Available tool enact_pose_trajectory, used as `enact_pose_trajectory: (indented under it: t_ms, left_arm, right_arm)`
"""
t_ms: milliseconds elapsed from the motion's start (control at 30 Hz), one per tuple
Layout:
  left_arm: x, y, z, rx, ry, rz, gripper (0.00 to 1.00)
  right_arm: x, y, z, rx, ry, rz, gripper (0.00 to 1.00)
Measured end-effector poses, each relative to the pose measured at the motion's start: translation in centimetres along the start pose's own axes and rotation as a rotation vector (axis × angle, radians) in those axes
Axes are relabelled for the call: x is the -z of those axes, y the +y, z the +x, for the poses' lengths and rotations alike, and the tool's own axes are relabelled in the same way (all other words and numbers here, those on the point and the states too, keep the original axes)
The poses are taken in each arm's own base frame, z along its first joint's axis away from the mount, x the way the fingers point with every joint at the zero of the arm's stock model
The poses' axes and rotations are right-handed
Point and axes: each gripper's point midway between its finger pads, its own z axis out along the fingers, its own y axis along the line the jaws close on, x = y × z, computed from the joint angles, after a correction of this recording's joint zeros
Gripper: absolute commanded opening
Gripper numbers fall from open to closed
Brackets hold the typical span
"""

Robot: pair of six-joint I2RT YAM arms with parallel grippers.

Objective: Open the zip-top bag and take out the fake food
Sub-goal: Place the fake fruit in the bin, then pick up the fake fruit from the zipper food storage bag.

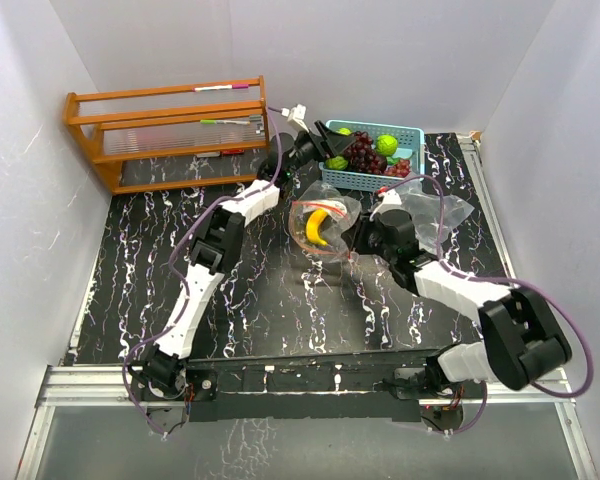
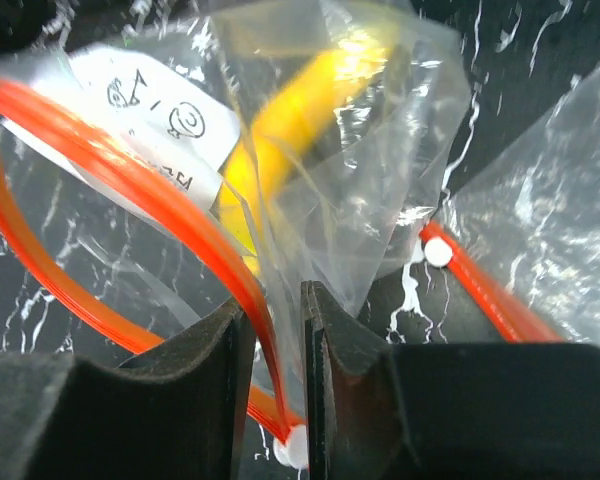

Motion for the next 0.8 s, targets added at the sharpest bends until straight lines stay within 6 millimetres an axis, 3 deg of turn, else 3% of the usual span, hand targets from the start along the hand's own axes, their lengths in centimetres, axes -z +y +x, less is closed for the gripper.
enact_pose_trajectory:
  t_ms: [100,200,367,467,567,700,800]
  left_arm:
    - [1.2,-2.1,-0.3,-0.020,0.040,0.016,0.79]
    - [2.6,-6.2,-2.4,-0.081,0.041,0.056,0.79]
    - [5.6,-14.0,-7.7,-0.279,-0.017,0.100,0.68]
    - [7.5,-16.3,-9.5,-0.366,-0.045,0.090,0.55]
    - [9.1,-15.8,-9.1,-0.404,-0.039,0.050,0.40]
    - [10.5,-10.5,-5.2,-0.380,0.048,-0.058,0.28]
    - [11.4,-6.1,-1.5,-0.337,0.131,-0.133,0.23]
  right_arm:
    - [1.2,0.8,-2.3,0.030,-0.067,-0.011,0.44]
    - [2.1,1.5,-4.5,0.059,-0.123,-0.017,0.55]
    - [2.5,2.0,-6.4,0.093,-0.163,-0.014,0.54]
    - [3.0,2.2,-6.2,0.110,-0.154,-0.013,0.52]
    - [3.5,3.7,-5.9,0.131,-0.154,-0.045,0.50]
    - [3.5,5.6,-4.8,0.161,-0.137,-0.083,0.37]
    - [3.3,5.0,-4.4,0.159,-0.132,-0.055,0.35]
